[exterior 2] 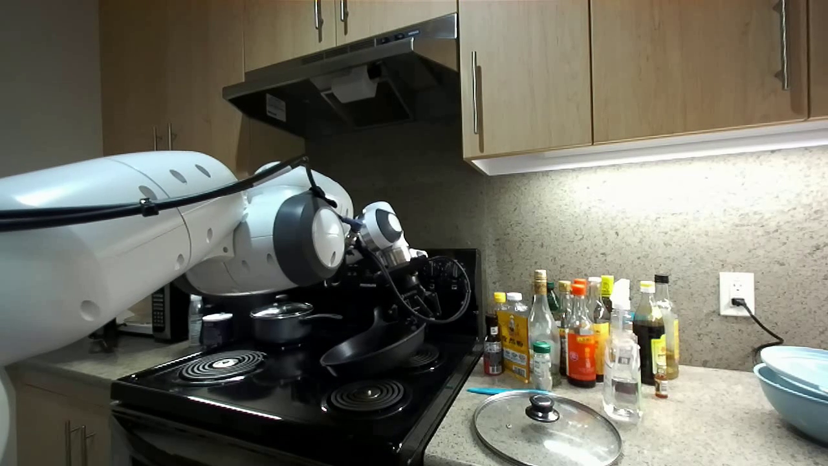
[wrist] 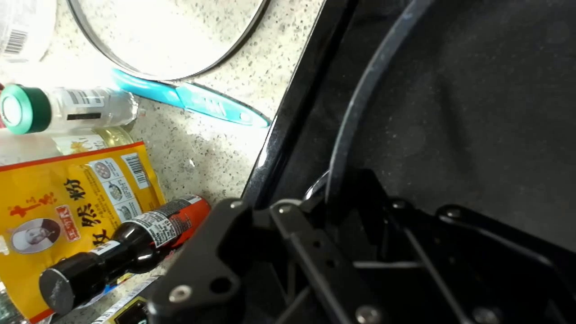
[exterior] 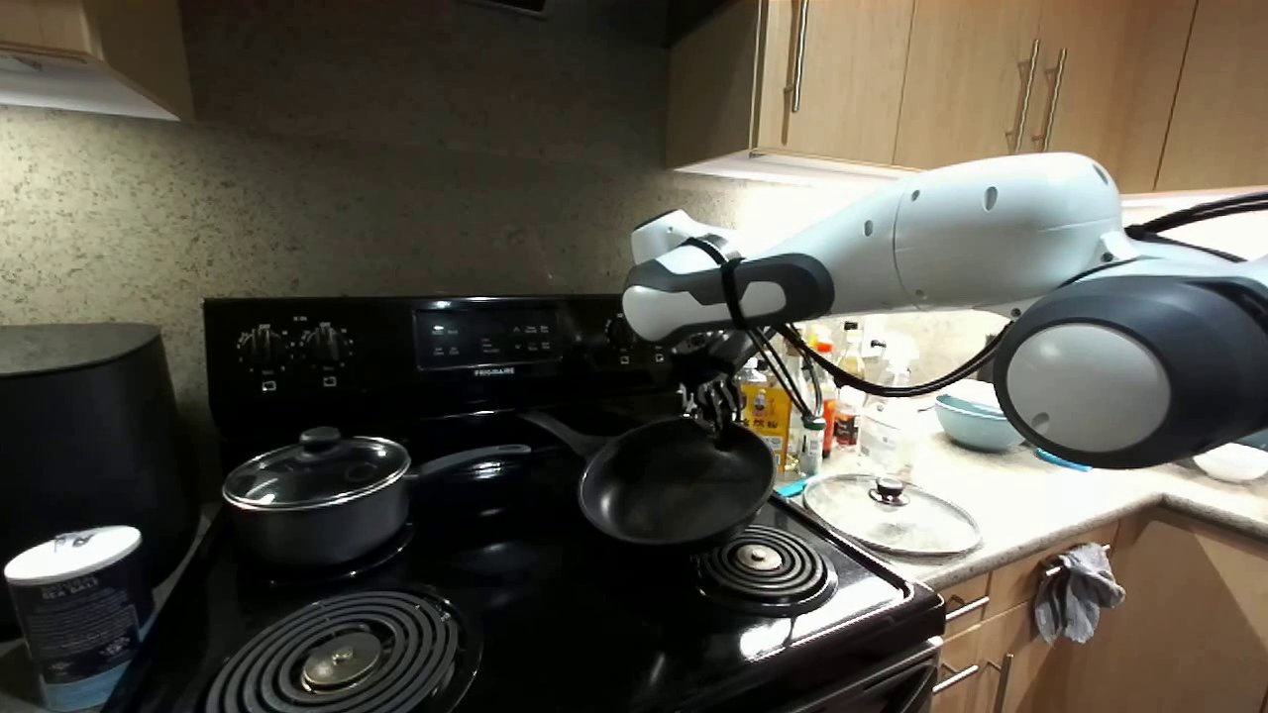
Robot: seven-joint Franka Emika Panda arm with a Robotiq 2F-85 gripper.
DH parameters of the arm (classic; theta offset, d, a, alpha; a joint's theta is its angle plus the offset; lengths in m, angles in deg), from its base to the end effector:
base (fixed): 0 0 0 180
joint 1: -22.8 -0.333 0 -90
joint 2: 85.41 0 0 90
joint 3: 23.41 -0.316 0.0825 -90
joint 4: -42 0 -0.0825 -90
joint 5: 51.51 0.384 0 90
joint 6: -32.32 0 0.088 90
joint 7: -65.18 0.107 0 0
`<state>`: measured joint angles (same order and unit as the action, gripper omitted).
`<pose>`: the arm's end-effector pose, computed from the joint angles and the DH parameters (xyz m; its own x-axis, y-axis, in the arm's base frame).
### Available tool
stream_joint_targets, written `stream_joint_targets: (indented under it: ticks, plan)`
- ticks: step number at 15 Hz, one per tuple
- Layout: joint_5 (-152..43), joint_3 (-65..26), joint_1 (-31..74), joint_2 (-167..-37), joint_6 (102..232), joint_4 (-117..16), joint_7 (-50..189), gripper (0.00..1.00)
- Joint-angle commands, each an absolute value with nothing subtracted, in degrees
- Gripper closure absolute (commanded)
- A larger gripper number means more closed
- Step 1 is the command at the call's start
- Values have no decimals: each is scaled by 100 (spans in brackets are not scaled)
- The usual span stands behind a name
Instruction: Move the pan backwards
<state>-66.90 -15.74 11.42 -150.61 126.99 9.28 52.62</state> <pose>0.7915 0.0845 0.3172 0.9263 0.3503 -0.1391 0.3769 -0.8551 0.3561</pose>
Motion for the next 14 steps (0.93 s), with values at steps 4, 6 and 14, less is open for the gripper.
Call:
stream_joint_targets:
  ticks: [4,6,14]
  plan:
    - [-6517,-1686,1366,-15469,12639,1058,4883,94]
    - [-6495,-1722,1404,-15510,12619,1090,4828,94]
    - [-6529,-1765,1453,-15640,12577,1202,4759,60]
